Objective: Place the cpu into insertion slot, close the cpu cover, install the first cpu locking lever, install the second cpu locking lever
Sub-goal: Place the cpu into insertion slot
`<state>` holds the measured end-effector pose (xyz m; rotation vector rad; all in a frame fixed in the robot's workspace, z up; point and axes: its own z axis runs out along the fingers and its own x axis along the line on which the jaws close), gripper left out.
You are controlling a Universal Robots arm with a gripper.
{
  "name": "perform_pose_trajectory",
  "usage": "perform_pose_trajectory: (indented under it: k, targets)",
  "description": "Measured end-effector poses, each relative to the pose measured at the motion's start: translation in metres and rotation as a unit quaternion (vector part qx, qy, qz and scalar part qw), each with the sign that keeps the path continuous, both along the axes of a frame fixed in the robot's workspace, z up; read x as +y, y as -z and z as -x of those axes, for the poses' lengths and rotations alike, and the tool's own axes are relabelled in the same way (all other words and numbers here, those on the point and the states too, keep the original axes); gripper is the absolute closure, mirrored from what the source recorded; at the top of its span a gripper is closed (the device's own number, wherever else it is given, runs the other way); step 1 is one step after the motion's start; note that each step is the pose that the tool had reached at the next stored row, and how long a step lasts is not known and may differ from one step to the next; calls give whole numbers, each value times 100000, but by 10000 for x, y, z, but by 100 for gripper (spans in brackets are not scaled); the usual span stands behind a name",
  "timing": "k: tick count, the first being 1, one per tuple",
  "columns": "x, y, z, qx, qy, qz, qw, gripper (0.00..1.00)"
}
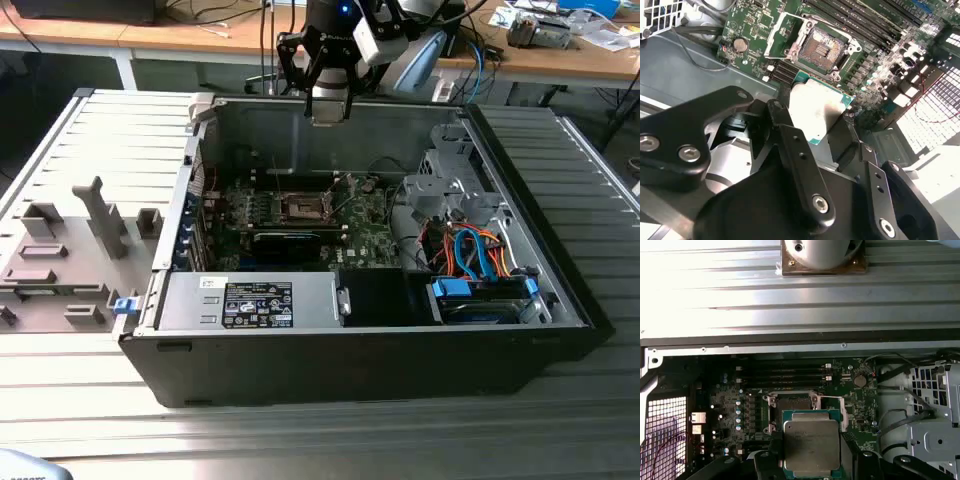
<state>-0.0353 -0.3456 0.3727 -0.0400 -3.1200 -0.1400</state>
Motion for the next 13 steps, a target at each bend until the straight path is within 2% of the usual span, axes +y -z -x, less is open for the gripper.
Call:
perform_pose_trajectory:
  k: [13]
  targets:
    - [0,23,6,0,-1,1,100000,46]
